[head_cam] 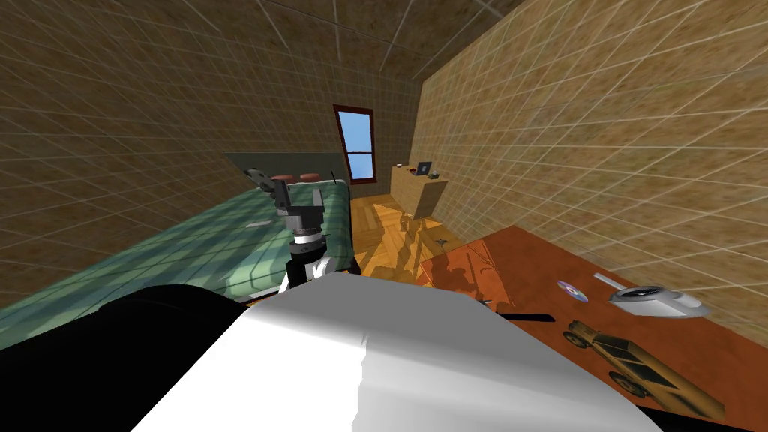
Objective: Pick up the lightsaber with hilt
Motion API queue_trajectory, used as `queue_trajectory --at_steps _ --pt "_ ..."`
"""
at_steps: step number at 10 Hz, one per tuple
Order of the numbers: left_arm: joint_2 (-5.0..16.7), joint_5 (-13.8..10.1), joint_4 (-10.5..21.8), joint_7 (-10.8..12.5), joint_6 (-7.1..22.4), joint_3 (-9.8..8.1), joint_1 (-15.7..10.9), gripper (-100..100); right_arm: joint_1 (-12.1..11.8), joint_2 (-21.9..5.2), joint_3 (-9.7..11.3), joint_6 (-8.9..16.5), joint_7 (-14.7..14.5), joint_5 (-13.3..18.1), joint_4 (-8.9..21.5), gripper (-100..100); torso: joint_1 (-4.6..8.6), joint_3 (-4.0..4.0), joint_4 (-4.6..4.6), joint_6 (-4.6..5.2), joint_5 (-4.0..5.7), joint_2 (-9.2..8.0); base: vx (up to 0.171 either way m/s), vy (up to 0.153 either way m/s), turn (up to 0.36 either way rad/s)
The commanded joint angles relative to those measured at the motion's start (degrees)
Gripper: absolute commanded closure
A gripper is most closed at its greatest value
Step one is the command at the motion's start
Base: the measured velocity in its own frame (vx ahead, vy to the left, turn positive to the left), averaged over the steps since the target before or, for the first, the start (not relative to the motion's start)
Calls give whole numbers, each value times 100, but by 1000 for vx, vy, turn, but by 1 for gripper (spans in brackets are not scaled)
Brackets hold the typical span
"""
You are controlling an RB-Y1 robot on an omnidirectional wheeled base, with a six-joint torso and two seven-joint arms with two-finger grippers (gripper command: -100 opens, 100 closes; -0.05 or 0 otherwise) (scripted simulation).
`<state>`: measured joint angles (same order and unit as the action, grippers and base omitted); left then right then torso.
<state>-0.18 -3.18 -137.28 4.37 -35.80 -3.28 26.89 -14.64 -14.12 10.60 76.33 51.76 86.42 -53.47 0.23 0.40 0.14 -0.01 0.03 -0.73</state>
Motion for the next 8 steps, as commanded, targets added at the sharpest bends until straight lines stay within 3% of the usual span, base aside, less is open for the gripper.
queue_trajectory --at_steps 1,8 --pt "0 0 0 0 0 0 0 0 -40 58 189 -50 179 193 147 -100 0 0 0 0 0 0 -187 -32 171" --pt "1 0 0 0 0 -1 2 0 -166 -41 795 -24 922 916 516 -100 25 -17 -5 2 4 33 -109 -78 150"
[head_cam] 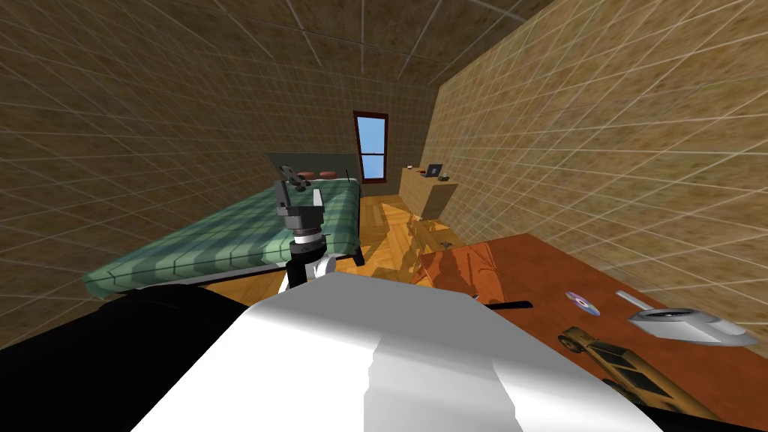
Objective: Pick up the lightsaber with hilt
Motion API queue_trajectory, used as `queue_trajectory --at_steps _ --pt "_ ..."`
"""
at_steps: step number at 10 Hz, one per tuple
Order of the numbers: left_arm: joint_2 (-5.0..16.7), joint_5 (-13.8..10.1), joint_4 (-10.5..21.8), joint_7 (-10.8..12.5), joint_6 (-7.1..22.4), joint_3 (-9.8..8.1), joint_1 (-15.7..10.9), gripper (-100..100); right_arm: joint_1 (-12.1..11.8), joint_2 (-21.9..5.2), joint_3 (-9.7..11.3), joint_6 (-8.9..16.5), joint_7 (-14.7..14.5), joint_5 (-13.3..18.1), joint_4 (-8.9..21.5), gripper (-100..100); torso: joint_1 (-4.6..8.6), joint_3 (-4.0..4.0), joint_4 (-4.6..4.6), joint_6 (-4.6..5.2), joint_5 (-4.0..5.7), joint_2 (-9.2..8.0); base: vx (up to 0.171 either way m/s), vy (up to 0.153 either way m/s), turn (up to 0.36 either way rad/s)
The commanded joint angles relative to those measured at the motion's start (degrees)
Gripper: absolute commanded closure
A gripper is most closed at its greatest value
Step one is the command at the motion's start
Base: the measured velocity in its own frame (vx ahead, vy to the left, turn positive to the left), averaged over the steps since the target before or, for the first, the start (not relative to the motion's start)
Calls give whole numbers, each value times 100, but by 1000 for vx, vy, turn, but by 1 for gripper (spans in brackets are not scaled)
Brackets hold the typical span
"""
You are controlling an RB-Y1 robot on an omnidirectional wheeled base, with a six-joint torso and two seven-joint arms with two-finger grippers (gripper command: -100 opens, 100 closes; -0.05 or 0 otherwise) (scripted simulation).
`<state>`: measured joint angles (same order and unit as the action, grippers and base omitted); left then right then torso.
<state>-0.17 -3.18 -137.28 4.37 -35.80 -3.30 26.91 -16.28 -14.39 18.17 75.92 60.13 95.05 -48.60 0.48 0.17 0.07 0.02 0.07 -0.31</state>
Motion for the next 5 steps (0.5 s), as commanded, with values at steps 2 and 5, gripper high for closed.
queue_trajectory --at_steps 2,5 --pt "0 0 0 0 0 0 0 0 32 -62 119 55 300 171 102 -100 -1 -5 -2 0 0 8 -50 -83 98" --pt "0 0 0 0 0 0 1 0 70 -61 131 58 343 182 150 0 -19 -13 -5 1 -3 22 -23 -35 37"
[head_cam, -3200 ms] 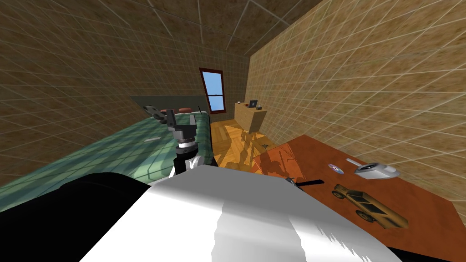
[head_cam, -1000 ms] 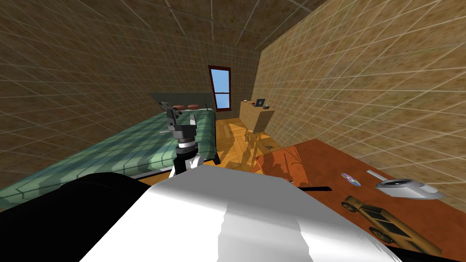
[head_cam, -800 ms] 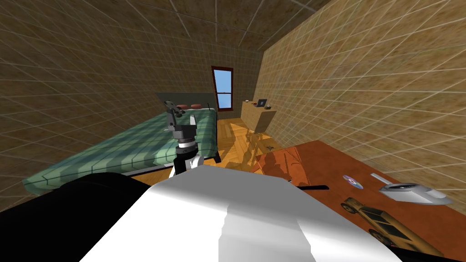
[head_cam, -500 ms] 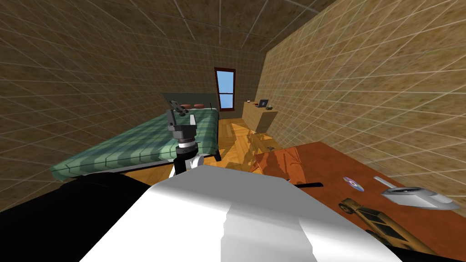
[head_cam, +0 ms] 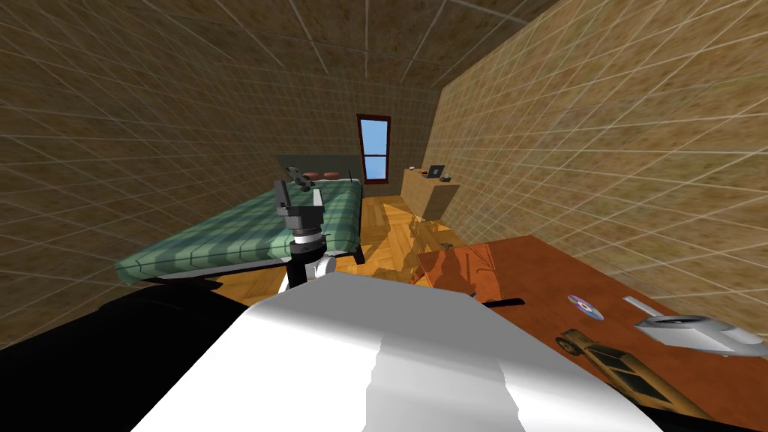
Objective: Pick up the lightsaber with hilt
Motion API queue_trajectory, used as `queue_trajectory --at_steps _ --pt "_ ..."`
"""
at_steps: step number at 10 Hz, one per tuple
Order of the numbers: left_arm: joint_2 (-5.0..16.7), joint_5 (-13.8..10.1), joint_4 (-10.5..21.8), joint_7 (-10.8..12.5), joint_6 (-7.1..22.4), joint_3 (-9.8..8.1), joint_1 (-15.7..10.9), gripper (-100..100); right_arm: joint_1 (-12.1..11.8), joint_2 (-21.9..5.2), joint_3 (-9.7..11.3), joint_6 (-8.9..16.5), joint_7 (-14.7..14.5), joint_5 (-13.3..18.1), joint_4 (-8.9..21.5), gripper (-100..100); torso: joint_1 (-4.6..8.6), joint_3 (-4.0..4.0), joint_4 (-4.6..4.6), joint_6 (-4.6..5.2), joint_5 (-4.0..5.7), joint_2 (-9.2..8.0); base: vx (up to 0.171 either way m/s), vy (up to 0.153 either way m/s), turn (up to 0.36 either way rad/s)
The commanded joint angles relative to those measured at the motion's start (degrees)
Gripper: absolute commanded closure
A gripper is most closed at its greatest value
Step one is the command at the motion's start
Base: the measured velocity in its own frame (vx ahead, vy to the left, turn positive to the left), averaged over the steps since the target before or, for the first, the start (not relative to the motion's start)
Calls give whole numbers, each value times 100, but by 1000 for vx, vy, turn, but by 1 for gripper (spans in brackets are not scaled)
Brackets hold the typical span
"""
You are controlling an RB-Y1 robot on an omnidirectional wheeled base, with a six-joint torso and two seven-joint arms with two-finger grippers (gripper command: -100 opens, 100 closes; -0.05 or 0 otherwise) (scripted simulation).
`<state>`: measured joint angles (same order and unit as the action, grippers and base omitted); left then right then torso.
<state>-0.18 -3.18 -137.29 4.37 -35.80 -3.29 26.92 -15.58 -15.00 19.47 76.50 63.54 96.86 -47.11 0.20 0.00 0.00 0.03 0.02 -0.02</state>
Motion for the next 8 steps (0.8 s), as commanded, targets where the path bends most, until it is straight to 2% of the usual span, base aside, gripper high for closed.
queue_trajectory --at_steps 1,2,3,8 --pt "0 0 0 0 0 0 0 0 146 -97 147 -286 -286 -286 286 -100 0 0 0 0 0 0 57 13 -149" --pt "0 0 0 0 0 0 1 0 146 -97 147 -425 -524 -452 238 -100 -8 -11 -4 2 -1 20 70 40 -149" --pt "0 0 0 0 0 0 1 0 146 -97 147 -596 -754 -632 339 -100 -18 -16 -6 1 -3 28 35 36 -31" --pt "0 0 0 0 0 0 0 0 146 -97 147 -1418 -1278 -1451 340 -100 -3 -2 -1 -1 0 4 1 2 2"
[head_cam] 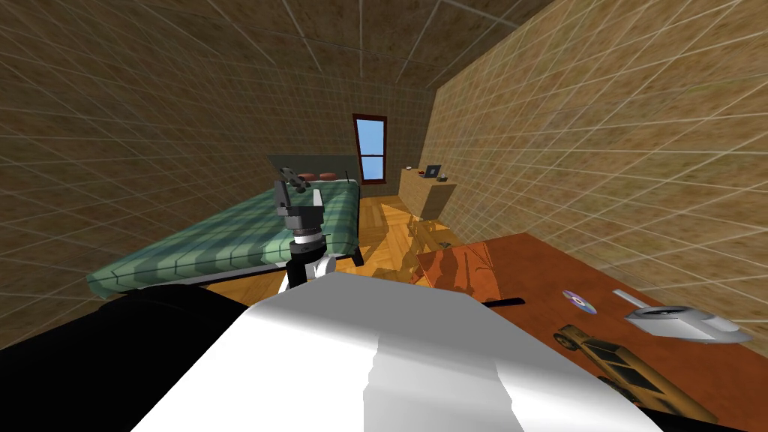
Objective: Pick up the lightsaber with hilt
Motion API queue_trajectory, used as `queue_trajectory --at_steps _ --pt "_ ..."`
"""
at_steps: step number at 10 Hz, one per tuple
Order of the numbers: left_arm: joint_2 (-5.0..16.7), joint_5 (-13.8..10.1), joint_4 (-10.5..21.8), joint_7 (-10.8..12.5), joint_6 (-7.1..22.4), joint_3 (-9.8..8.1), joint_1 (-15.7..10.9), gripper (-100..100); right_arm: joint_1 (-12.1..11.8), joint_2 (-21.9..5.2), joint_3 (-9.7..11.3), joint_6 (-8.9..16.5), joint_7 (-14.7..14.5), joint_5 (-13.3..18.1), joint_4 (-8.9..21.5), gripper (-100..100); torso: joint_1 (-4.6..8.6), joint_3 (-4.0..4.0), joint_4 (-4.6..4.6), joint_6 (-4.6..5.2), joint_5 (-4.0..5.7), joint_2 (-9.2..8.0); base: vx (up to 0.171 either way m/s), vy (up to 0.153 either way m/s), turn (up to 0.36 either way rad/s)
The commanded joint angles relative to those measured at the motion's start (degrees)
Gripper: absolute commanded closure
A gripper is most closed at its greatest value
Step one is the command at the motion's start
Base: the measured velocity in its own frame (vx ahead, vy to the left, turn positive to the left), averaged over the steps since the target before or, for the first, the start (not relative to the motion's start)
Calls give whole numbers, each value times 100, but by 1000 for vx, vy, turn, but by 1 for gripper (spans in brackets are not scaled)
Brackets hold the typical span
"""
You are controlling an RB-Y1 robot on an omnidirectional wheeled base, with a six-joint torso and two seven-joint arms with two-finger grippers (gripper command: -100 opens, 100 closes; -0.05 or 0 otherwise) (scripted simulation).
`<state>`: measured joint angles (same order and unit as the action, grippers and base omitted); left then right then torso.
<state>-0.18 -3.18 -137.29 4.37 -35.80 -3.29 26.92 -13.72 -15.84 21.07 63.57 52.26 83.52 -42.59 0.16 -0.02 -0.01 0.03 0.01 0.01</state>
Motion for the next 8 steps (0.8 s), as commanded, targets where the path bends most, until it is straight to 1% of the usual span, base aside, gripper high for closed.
queue_trajectory --at_steps 1,2,3,4,6,7,8 --pt "0 0 0 0 0 0 0 0 -40 -14 -12 -189 -286 -286 -112 -100 0 0 0 0 0 0 0 0 0" --pt "0 0 0 0 0 0 0 0 -40 -14 -12 -189 -352 -410 -112 -100 -1 0 0 0 0 0 0 0 0" --pt "0 0 0 0 0 0 0 0 -84 -43 12 -183 -136 -269 -29 -100 -1 0 0 0 0 1 49 -30 -3" --pt "0 0 0 0 0 0 0 0 -87 -50 18 -188 -91 -255 5 -100 9 -8 -2 0 1 15 61 -37 5" --pt "0 0 0 0 0 0 1 0 -103 -84 49 -210 133 -185 176 -100 13 -15 -5 0 3 27 72 -30 2" --pt "0 0 0 0 0 0 1 0 -65 -75 42 -212 85 -200 190 -100 10 -16 -6 -1 2 27 26 -10 2" --pt "0 0 0 0 0 0 0 0 -61 -77 45 -217 121 -195 211 100 4 -10 -4 -1 1 16 8 0 17"
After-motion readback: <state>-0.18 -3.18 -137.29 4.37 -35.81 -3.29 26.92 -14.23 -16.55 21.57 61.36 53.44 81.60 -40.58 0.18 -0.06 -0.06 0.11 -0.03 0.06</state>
